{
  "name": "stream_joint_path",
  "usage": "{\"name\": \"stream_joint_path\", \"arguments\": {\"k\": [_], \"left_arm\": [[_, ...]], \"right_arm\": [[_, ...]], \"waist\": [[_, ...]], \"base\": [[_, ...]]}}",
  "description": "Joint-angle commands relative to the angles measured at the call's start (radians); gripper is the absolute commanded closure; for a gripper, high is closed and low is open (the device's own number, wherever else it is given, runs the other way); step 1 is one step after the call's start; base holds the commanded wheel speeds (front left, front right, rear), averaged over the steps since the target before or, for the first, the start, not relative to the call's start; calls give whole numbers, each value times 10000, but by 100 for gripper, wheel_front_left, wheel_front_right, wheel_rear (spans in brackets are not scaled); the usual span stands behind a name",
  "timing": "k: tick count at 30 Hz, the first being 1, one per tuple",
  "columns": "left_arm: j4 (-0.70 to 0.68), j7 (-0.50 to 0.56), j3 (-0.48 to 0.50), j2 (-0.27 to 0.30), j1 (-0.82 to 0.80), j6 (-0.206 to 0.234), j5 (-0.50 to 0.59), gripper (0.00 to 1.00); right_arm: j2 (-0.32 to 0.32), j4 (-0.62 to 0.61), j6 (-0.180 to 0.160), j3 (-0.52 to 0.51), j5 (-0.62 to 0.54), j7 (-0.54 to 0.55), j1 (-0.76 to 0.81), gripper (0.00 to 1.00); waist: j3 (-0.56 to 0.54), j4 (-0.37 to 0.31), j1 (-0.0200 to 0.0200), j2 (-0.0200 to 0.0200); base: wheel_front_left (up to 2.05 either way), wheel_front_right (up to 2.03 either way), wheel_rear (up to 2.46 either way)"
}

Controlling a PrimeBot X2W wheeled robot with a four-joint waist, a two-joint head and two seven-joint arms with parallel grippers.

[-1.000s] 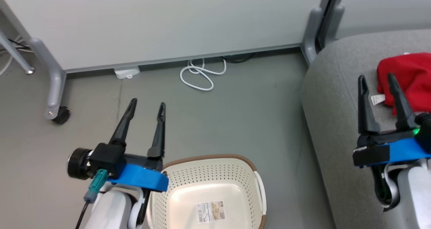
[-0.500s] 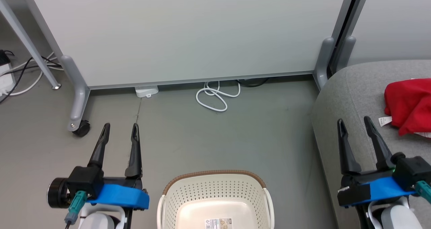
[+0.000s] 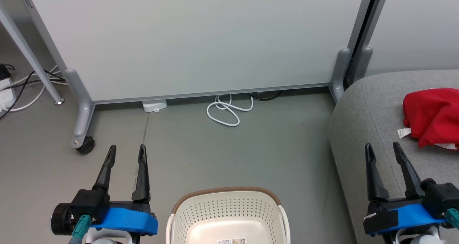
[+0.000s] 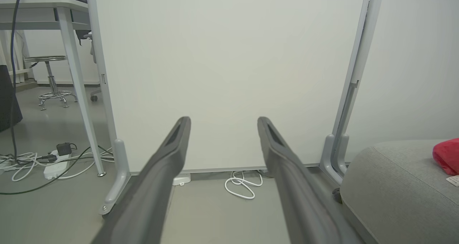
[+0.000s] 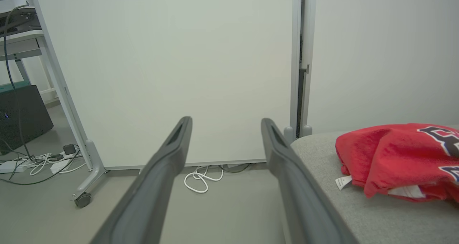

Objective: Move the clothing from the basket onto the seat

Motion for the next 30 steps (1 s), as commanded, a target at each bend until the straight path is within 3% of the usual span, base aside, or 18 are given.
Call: {"name": "stream_joint_path", "arguments": {"k": [1, 8, 9, 14, 30], "left_arm": [[9, -26, 57, -10, 84, -42, 72, 0], [179, -26, 115, -69, 88, -34, 239, 0], [177, 2, 95, -71, 40, -41, 174, 100], [604, 109, 114, -121, 350, -43, 26, 100], [537, 849, 459, -129, 168, -111, -2897, 100]], "right_arm": [[55, 7, 5, -28, 4, -37, 146, 0], [98, 115, 5, -65, -14, -37, 157, 0], [65, 115, 0, -53, 16, 0, 27, 100], [94, 561, 0, -57, 158, 106, 149, 100], [100, 600, 0, -129, 3042, 844, -4, 100]], "waist": [[-20, -11, 0, -1], [-99, 8, 0, -1], [-102, 8, 0, -1], [-104, 3, 0, -1], [-78, -51, 0, -1]], "base": [[0, 0, 0], [0, 0, 0], [0, 0, 0], [0, 0, 0], [0, 0, 0]]}}
